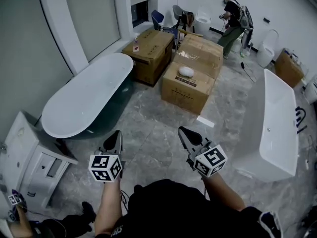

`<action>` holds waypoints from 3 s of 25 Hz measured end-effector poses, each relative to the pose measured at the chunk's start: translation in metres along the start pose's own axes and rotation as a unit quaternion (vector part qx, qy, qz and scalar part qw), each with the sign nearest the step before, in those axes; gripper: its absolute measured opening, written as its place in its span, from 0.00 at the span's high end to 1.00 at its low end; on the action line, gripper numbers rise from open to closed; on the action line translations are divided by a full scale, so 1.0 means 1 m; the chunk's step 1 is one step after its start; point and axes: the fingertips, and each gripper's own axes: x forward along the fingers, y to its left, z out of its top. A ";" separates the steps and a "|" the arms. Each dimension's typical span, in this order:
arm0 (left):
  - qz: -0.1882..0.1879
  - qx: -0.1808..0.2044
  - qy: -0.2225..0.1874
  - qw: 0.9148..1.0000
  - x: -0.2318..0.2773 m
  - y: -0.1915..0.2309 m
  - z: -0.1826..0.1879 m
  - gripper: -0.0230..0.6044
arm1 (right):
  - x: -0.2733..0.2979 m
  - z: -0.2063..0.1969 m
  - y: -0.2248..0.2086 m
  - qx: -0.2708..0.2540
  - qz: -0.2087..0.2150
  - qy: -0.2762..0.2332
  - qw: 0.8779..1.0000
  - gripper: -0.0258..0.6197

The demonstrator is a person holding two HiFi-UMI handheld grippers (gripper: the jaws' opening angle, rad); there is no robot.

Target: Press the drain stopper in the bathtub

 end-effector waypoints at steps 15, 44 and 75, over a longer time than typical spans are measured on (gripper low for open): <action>-0.030 -0.001 0.017 0.999 0.041 -0.077 -0.019 0.94 | -0.038 -0.018 -0.036 0.012 0.008 0.019 1.000 0.94; 0.018 -0.042 0.048 0.998 0.143 0.214 -0.001 0.94 | 0.296 -0.020 -0.006 0.020 0.089 0.072 0.993 0.94; 0.089 -0.066 0.063 0.992 0.305 0.398 0.046 0.94 | 0.579 -0.019 -0.092 0.054 0.188 0.081 0.977 0.94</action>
